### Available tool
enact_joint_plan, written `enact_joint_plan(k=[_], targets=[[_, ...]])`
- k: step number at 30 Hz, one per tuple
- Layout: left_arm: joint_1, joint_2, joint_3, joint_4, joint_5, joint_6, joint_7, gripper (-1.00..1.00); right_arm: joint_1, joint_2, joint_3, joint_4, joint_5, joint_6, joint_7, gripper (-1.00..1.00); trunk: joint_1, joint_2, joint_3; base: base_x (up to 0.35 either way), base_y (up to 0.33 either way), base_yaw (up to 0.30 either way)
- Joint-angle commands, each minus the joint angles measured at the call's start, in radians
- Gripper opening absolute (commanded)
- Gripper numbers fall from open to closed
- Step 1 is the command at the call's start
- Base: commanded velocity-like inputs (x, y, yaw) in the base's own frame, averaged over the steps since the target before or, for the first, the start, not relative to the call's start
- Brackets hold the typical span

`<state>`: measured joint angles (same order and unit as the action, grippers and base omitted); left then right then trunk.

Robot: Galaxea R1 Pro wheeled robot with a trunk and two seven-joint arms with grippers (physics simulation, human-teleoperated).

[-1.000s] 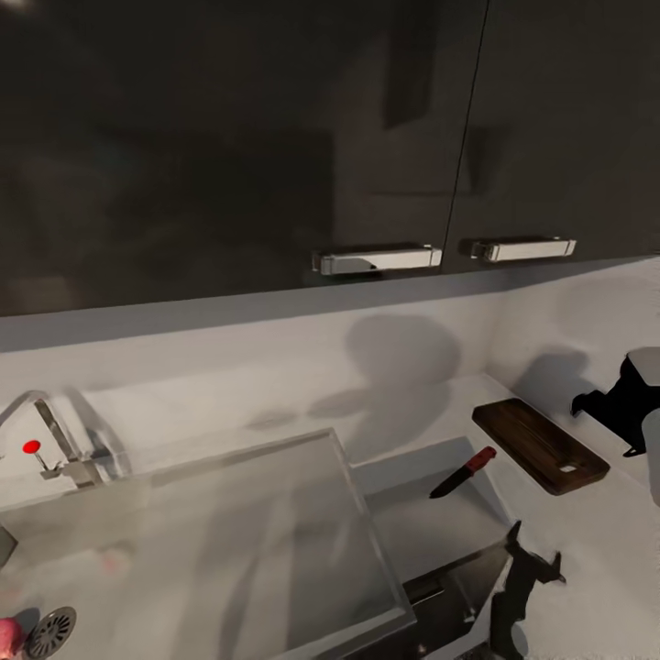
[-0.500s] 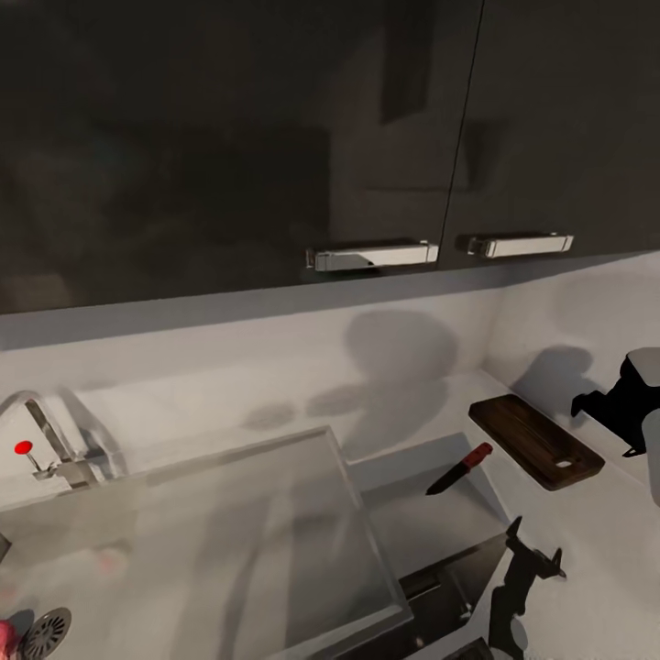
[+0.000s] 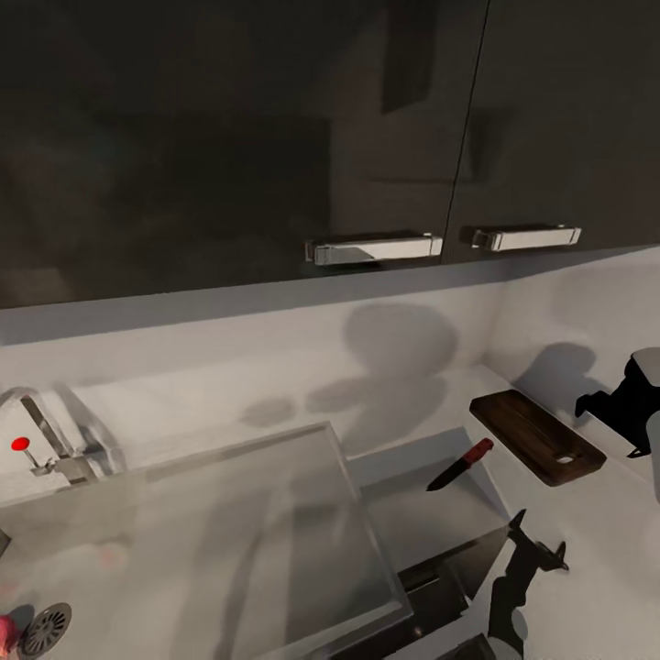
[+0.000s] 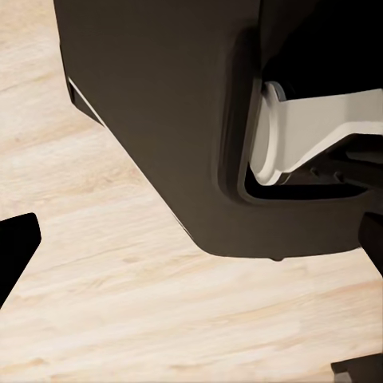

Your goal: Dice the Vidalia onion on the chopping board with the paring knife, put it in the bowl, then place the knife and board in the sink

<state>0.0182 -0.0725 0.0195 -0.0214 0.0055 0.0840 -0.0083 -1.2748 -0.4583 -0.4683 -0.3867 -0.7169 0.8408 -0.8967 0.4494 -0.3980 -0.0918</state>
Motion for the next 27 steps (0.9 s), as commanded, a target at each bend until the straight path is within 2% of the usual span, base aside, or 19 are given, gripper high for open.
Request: enact_joint_plan(k=[1, 27], targets=[[0.0, 0.0, 0.002, -0.002, 0.001, 0.005, -0.001, 1.0, -0.001, 0.0, -0.001, -0.001, -0.01, 0.001, -0.01, 1.0, 0.001, -0.002, -0.003, 0.0, 0.0, 0.0], [0.0, 0.002, 0.002, -0.002, 0.001, 0.006, -0.001, 1.0, -0.001, -0.011, -0.001, -0.001, -0.01, 0.0, -0.01, 1.0, 0.001, -0.002, -0.035, 0.0, 0.0, 0.0]])
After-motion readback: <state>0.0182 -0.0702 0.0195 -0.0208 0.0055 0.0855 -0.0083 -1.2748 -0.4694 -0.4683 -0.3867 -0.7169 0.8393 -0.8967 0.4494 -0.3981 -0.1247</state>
